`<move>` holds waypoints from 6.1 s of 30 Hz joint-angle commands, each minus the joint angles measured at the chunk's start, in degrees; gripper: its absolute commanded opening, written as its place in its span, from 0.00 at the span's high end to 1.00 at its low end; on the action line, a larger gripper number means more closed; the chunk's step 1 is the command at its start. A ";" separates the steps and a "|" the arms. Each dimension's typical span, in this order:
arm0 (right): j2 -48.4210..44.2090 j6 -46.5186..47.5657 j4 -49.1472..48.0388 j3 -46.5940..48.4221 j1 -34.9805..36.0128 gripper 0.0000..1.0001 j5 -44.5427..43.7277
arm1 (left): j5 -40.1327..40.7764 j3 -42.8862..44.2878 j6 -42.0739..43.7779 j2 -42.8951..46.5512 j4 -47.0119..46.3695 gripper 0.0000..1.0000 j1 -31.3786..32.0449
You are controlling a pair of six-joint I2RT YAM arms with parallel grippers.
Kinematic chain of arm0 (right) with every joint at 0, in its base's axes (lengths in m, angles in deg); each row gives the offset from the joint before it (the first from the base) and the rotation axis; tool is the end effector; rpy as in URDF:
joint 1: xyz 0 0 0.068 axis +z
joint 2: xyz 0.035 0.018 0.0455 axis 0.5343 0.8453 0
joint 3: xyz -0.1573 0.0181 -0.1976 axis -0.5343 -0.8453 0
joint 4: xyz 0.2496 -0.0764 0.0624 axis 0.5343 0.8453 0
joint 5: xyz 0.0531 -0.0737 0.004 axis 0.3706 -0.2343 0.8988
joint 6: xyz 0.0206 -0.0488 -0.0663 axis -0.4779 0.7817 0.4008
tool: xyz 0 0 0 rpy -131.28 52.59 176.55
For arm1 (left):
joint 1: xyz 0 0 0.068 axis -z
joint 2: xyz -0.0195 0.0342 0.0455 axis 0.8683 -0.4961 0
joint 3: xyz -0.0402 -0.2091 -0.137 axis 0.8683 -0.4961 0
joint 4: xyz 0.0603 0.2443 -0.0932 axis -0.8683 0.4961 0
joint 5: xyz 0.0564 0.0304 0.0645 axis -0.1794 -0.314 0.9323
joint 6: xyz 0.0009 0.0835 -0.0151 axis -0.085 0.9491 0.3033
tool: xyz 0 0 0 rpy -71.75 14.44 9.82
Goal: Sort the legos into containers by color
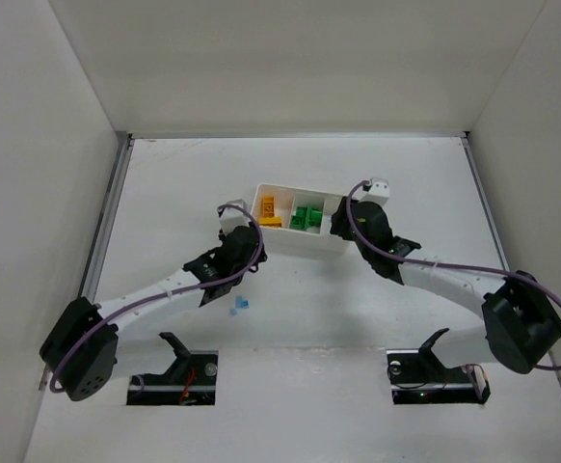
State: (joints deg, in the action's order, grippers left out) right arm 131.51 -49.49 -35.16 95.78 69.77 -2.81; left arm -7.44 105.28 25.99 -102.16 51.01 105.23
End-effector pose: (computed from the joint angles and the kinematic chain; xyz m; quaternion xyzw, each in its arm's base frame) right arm 0.2848 0.1761 0.1920 0.0730 0.8333 0.1242 0.5337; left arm 0.2361 -0.1903 0.1960 -0.0575 0.8362 -0.1931 0.5100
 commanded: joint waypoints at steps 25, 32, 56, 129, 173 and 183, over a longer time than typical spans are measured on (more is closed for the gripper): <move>-2.29 -8.94 -4.47 -7.17 30.50 0.57 -1.14 | 6.78 -4.74 0.26 -12.10 -0.91 0.71 -0.28; 2.72 -9.64 -5.17 -4.98 33.58 0.56 -1.58 | 7.22 -4.74 0.08 -12.98 -0.21 0.74 -0.02; 26.80 -7.45 -9.22 11.37 41.41 0.44 -3.87 | -3.24 -8.96 -2.73 8.11 1.99 0.89 -13.11; -9.07 -2.71 -7.02 -4.28 1.60 0.75 -2.20 | -10.80 26.39 0.17 -23.55 -10.32 0.61 -1.50; 33.66 -2.88 -7.03 19.10 41.67 0.54 5.89 | -3.06 -12.47 -5.02 25.95 14.20 0.77 -18.03; 36.83 -1.91 -2.46 23.15 41.49 0.56 0.01 | -2.80 -13.18 -5.72 26.83 17.45 0.77 -18.03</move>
State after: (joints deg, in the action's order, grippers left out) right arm 167.38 -52.57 -39.91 116.59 111.48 0.58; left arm -10.72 92.58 21.30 -76.00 66.90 87.46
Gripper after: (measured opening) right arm 0.447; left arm 0.223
